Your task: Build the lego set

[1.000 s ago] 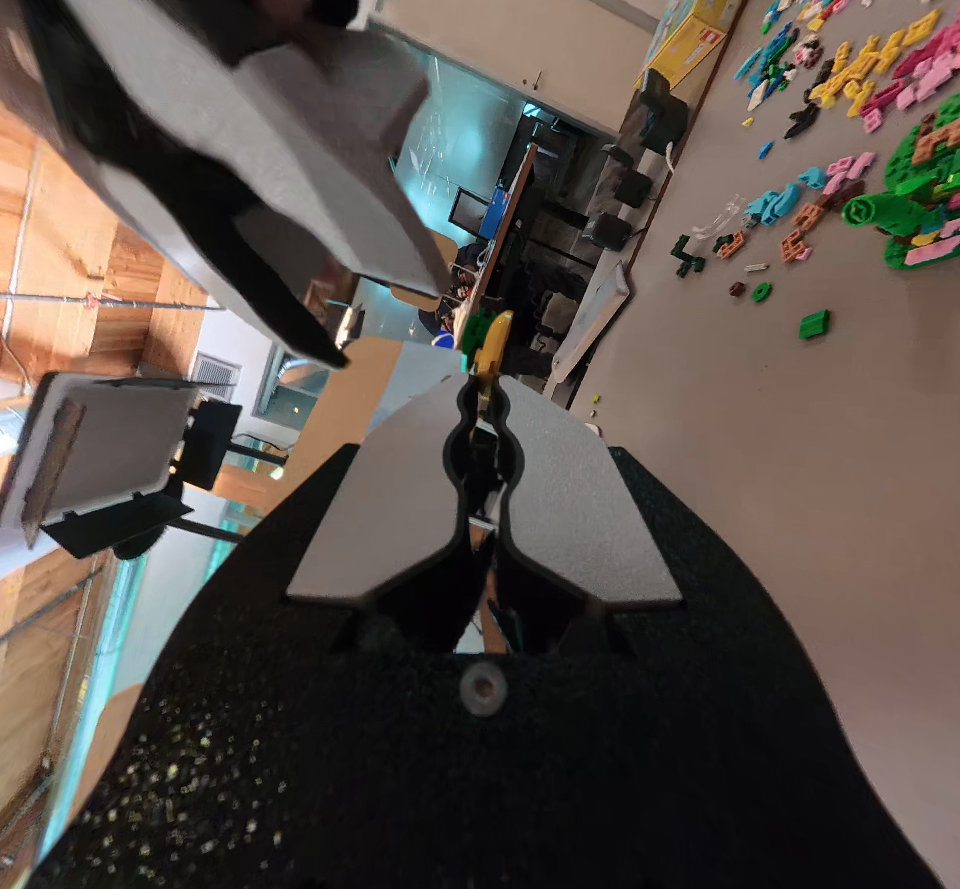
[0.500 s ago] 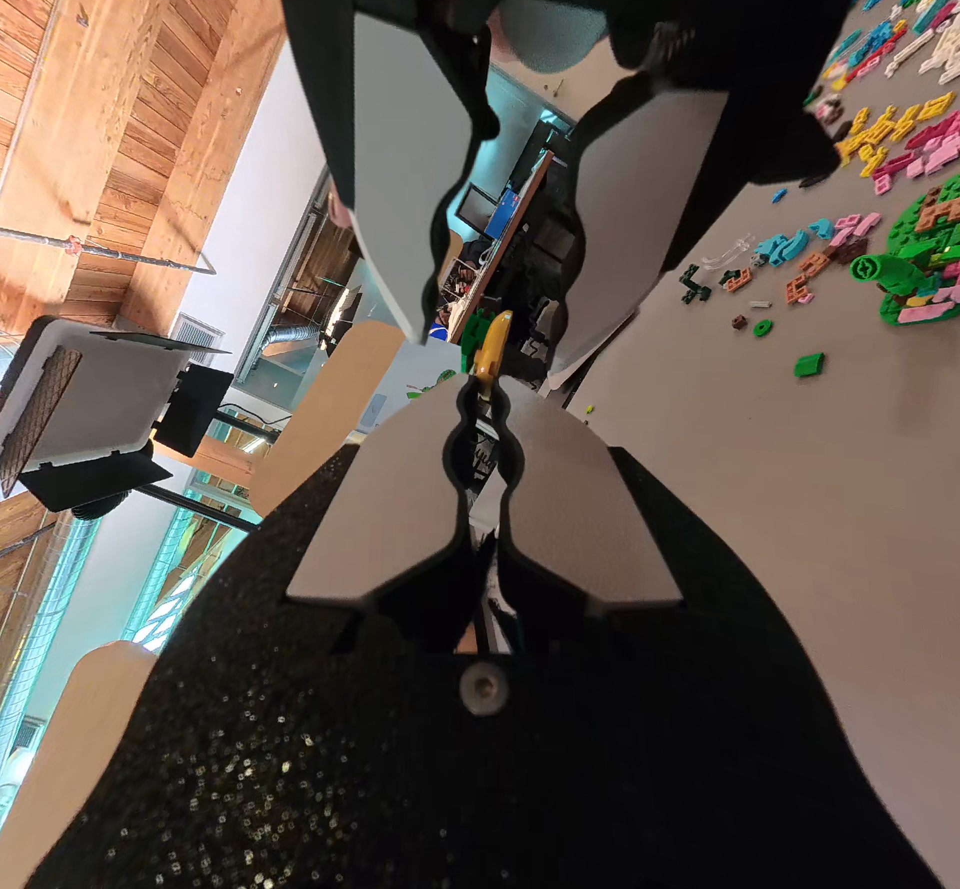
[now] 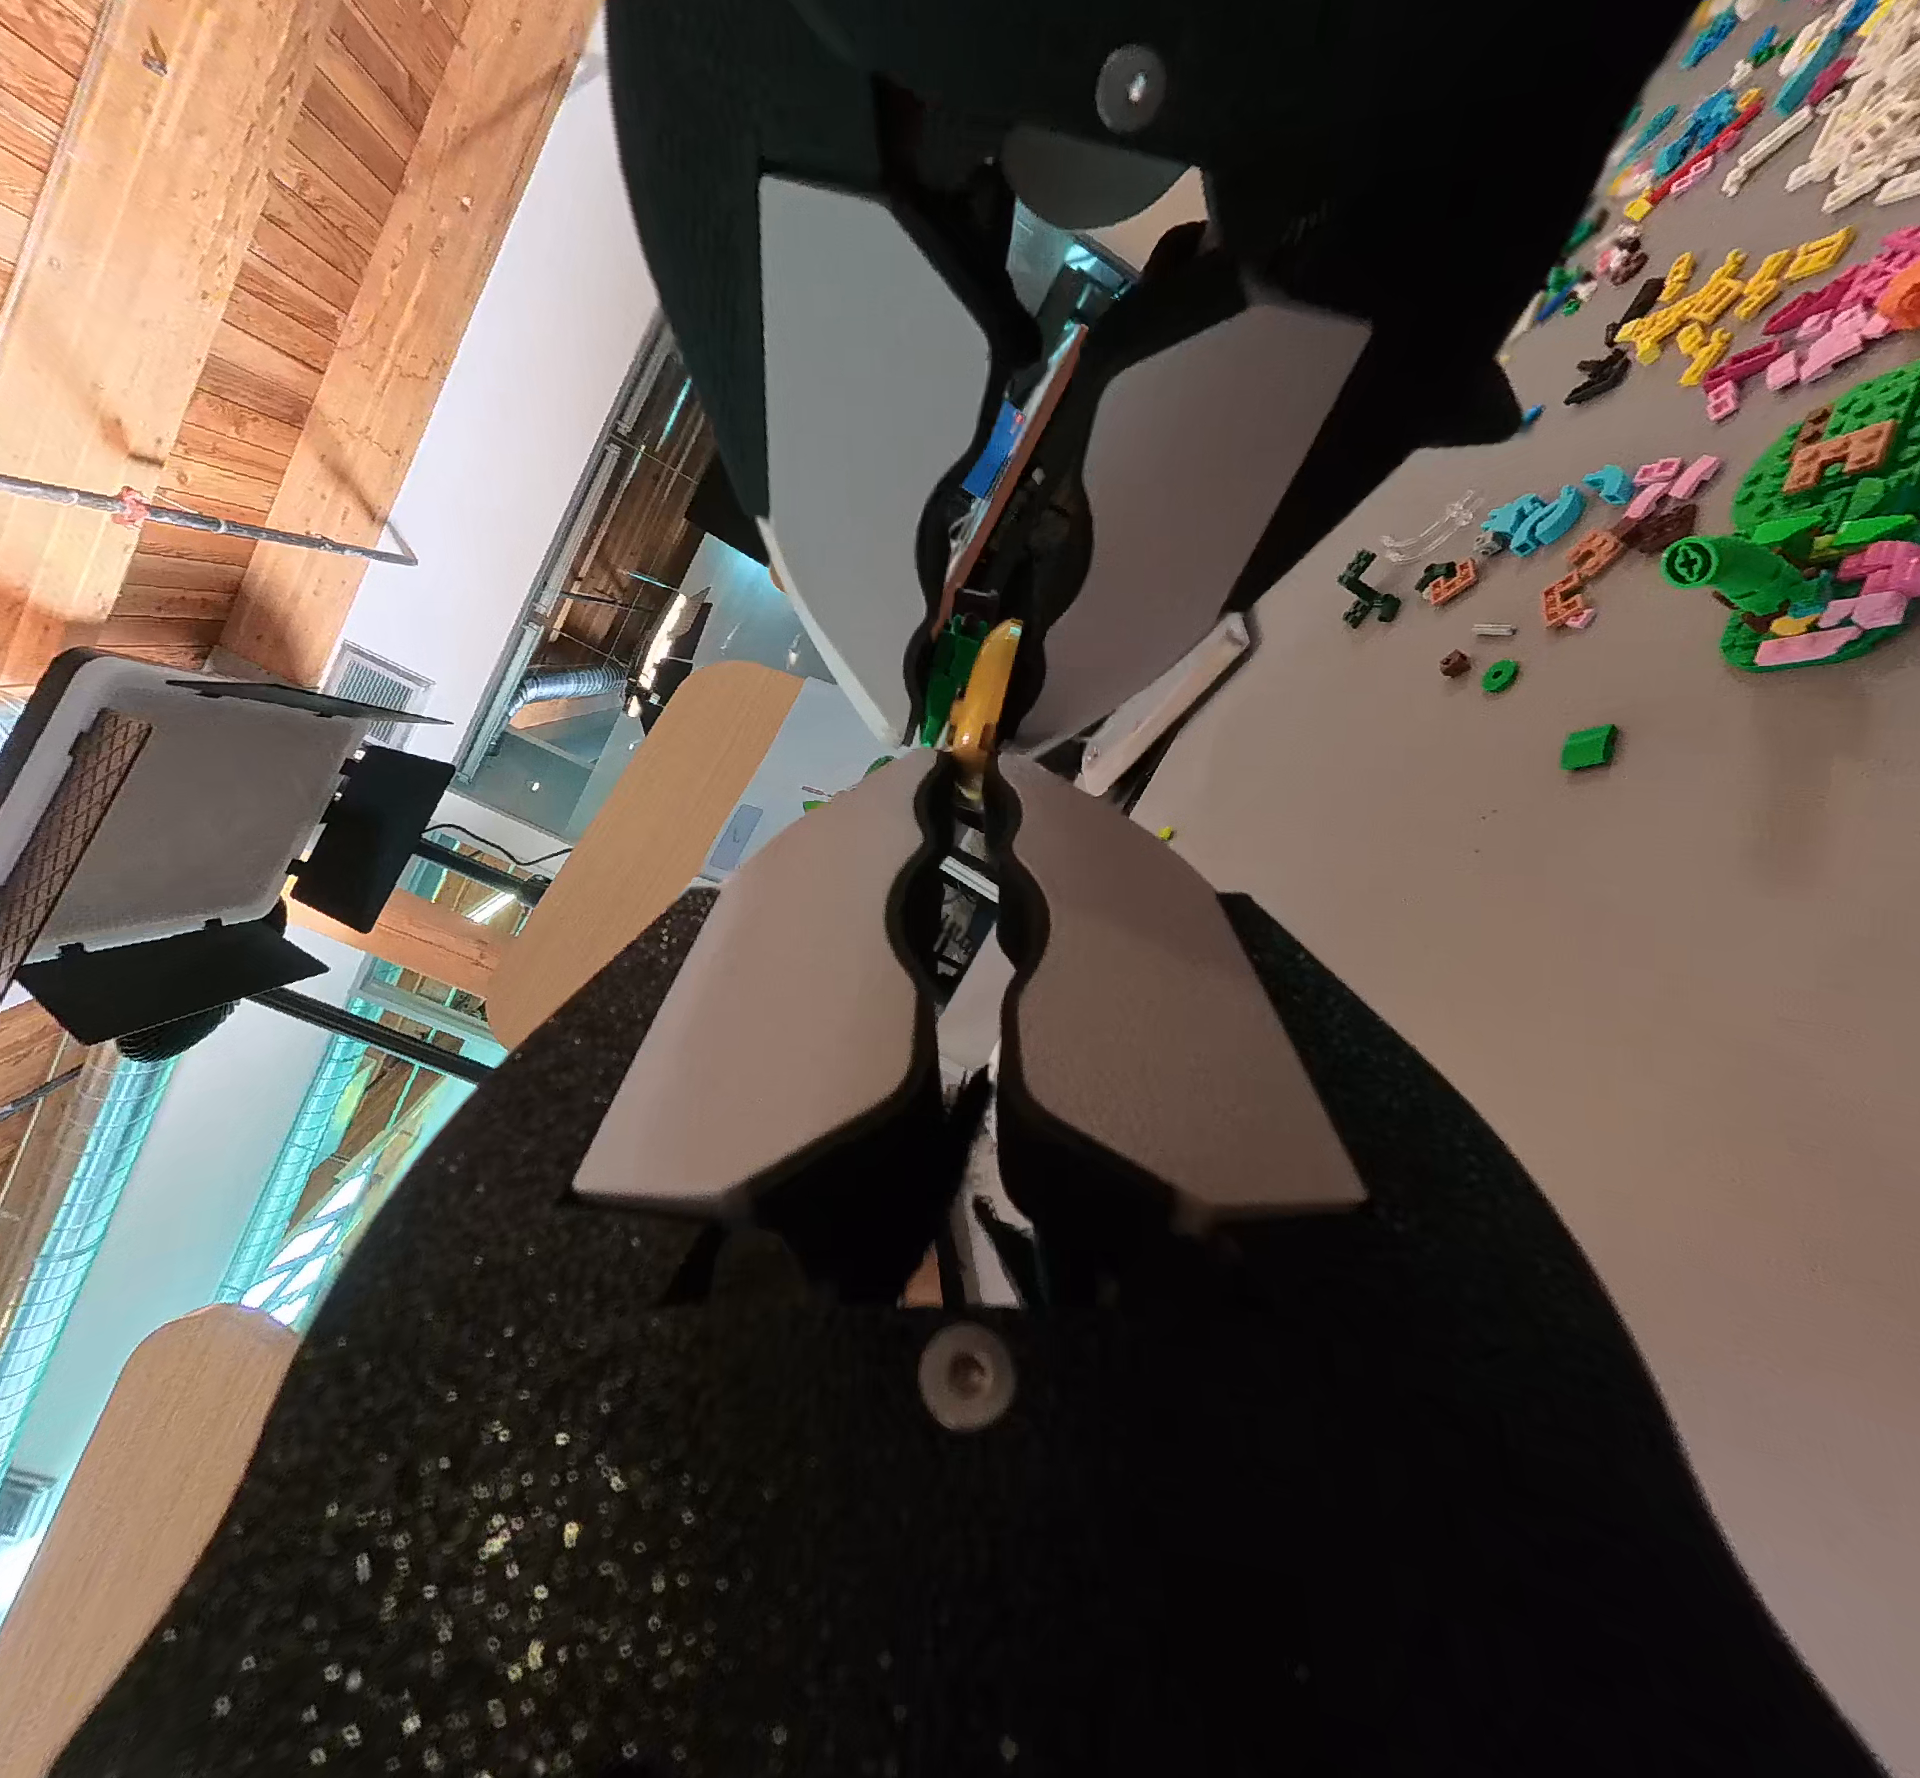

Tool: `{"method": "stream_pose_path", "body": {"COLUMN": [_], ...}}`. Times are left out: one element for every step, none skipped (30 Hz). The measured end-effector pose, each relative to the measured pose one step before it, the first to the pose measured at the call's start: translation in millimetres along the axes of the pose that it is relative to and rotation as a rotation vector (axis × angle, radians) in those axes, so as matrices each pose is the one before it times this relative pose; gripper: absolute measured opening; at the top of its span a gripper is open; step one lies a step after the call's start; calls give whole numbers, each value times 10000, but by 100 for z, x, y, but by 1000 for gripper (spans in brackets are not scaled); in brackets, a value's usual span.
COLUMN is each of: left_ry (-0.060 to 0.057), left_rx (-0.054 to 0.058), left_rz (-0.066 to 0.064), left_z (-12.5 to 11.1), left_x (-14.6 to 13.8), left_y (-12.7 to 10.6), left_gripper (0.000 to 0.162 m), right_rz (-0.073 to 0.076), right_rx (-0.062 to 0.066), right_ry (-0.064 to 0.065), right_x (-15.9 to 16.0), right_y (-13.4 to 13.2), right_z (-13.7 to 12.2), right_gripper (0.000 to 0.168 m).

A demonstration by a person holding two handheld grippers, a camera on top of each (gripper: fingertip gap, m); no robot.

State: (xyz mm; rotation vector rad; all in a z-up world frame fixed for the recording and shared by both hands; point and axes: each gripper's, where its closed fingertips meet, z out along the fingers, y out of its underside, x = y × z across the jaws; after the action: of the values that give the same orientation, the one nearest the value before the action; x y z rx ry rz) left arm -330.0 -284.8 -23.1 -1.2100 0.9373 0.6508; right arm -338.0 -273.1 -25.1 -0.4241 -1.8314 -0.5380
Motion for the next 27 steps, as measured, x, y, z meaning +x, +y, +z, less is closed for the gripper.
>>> {"method": "stream_pose_path", "body": {"left_ry": [-120,-182,-171,-85,100,134,94,79,18,84,256,131,30,-103,-173,-32,-26,-103,-113,-131,-69,-11,-29,-35,23,-64,-79], "left_rx": [94,55,5,-24,75,131,87,27,92,44,30,78,21,54,103,-12,-34,-8,-13,-12,-21,-6,9,32,30,37,38], "left_rz": [-115,-267,-234,-163,-112,-53,47,135,208,175,136,103,132,194,196,168,144,136,114,128,125,51,5,6,-10,-34,-4], "left_z": [71,113,72,-23,-117,-175,-150,-102,-106,-38,17,51,66,37,37,86,91,107,118,77,42,31,36,10,-46,-36,-21], "left_x": [-114,-254,-314,-232,19,84,46,84,89,203,457,312,151,-19,-66,94,91,6,-5,-58,-19,38,-6,-31,22,-90,-115], "left_y": [-72,-39,8,28,-106,-168,-113,-34,-97,-62,-56,-131,-57,-97,-130,-2,17,-17,-3,-20,7,-8,-9,-38,-58,-50,-62], "left_gripper": [5,13,24,32,36,36,37,36,33,30,30,30,28,23,18,15,10,6,4,4,4,4,3,3,3,3,3], "right_rz": [-12,110,207,190,11,-59,28,83,-35,-76,37,132,143,164,125,85,131,177,189,117,50,71,107,74,9,-31,-143], "right_rx": [4,27,4,12,-106,-75,45,-5,6,-18,-22,73,86,34,59,22,23,77,39,7,8,6,9,43,63,44,14], "right_ry": [55,-13,-209,-158,-33,-14,-91,-140,-21,-55,-127,-24,-59,-97,8,2,-22,-12,-30,-40,0,-31,-39,-18,-38,33,126], "right_x": [149,110,-157,-166,-91,-114,-221,-238,-99,-144,-195,-18,-10,-29,120,105,89,110,99,39,31,-42,-32,3,-44,36,138], "right_y": [73,76,162,156,328,278,96,104,49,51,38,-55,-36,26,-25,4,-11,-93,-58,-4,43,46,26,2,-33,-62,-56], "right_z": [-9,-11,15,32,60,41,-4,-26,-43,-30,5,6,16,7,-21,-30,-45,-45,-47,-20,7,13,-2,-22,-40,-65,-86], "right_gripper": [14,13,13,13,13,13,13,13,13,13,13,13,13,13,13,13,13,13,13,13,13,13,13,13,13,12,13]}}
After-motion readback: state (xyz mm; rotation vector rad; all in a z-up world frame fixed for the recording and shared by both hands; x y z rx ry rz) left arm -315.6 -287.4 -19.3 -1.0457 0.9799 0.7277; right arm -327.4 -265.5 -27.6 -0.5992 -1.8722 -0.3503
